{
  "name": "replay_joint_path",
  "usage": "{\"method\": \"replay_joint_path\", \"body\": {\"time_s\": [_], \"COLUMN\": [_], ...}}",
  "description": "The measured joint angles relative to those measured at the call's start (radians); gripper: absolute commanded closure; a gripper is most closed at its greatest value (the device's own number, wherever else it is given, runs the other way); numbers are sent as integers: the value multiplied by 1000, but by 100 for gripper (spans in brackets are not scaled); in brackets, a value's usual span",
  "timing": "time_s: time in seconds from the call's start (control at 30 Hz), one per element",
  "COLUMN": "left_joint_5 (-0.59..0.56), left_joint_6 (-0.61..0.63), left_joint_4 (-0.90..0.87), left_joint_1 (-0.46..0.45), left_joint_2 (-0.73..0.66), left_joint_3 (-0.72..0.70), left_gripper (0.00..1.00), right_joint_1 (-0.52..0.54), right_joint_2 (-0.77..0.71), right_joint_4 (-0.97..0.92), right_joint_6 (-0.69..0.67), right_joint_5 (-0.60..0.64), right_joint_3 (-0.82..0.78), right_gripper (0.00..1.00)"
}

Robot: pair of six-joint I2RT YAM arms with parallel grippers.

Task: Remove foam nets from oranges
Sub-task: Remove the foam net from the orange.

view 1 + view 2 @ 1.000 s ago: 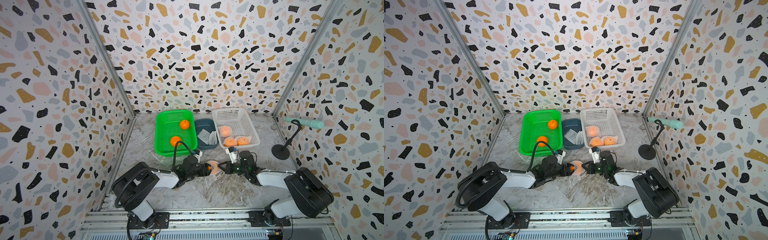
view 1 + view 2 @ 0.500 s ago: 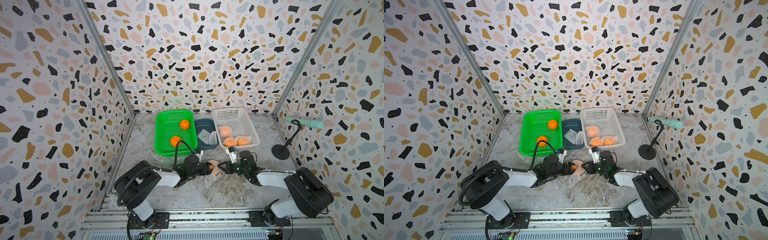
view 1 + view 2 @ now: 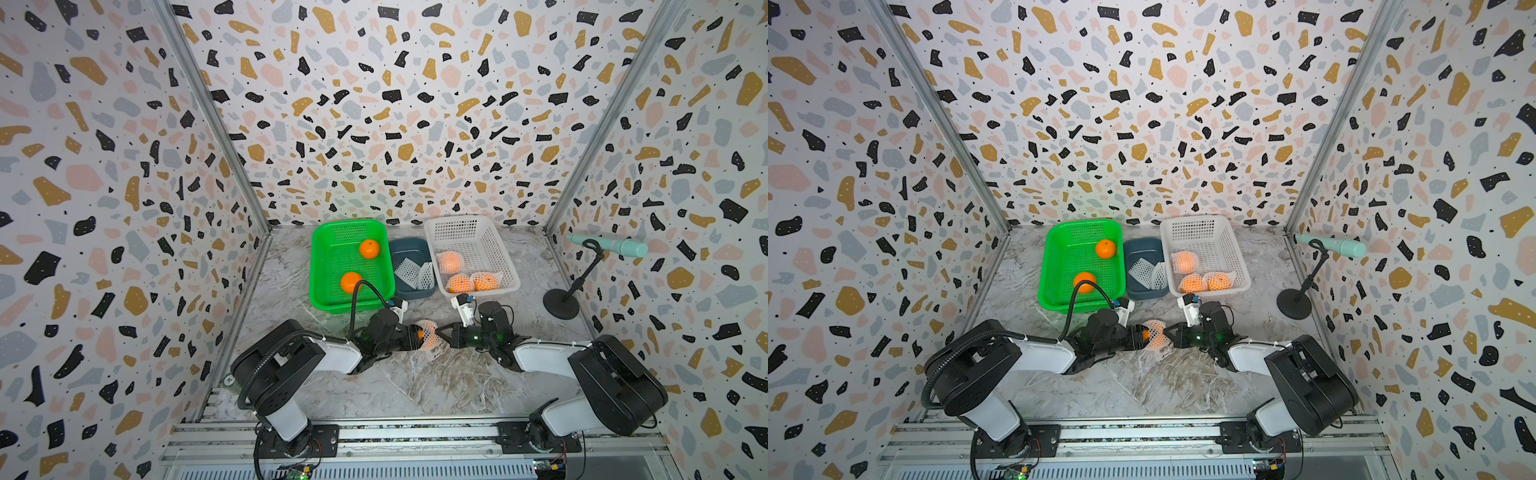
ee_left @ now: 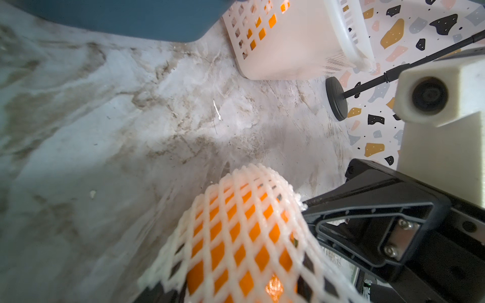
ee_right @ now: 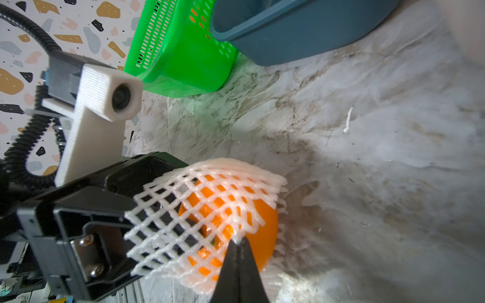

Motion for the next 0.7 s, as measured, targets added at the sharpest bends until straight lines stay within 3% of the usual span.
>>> {"method": "replay_joint_path", "body": {"time_s": [0.7], "left_joint_5": [6], "left_joint_6": [23], "left_joint_4": [-44], "left_joint_1": [0], "left_joint_2": [-125], "left_joint_3": [0], "left_gripper": [41], "right_joint_1": [-24], "right_joint_2": [-52], "right_joint_4": [-76], "right_joint_6": [-12], "right_joint_5": [61], "right_joint_3": [0], "right_gripper": [99]}}
